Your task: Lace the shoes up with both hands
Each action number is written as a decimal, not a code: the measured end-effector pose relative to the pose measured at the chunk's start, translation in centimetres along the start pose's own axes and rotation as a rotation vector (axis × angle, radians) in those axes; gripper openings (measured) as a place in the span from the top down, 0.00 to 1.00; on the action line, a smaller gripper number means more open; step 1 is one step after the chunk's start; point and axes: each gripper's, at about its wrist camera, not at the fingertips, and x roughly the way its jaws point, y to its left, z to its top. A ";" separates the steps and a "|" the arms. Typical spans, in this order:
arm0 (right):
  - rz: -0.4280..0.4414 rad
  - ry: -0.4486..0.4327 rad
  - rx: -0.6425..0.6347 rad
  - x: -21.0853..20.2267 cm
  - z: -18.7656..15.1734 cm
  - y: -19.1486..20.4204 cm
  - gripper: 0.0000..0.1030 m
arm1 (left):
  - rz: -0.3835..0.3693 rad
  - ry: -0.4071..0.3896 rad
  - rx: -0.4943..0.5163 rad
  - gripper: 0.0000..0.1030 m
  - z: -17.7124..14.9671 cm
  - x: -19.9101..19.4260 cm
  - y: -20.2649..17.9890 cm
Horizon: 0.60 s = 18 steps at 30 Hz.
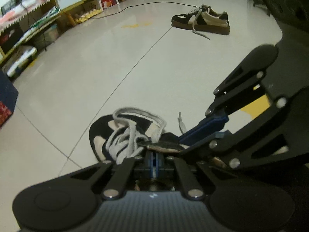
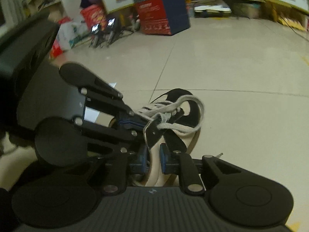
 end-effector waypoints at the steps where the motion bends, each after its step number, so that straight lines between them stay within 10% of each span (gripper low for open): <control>1: -0.016 0.007 0.009 0.0 0.0 0.0 0.88 | 0.000 0.002 0.005 0.98 0.0 -0.5 0.0; 9: -0.023 0.011 0.103 0.3 -0.3 -1.1 0.88 | -0.014 -0.022 -0.029 1.00 -0.2 -4.2 1.0; 18: -0.006 0.012 0.108 0.2 -0.4 -1.4 0.80 | 0.009 0.022 0.111 0.72 0.8 -1.3 -1.0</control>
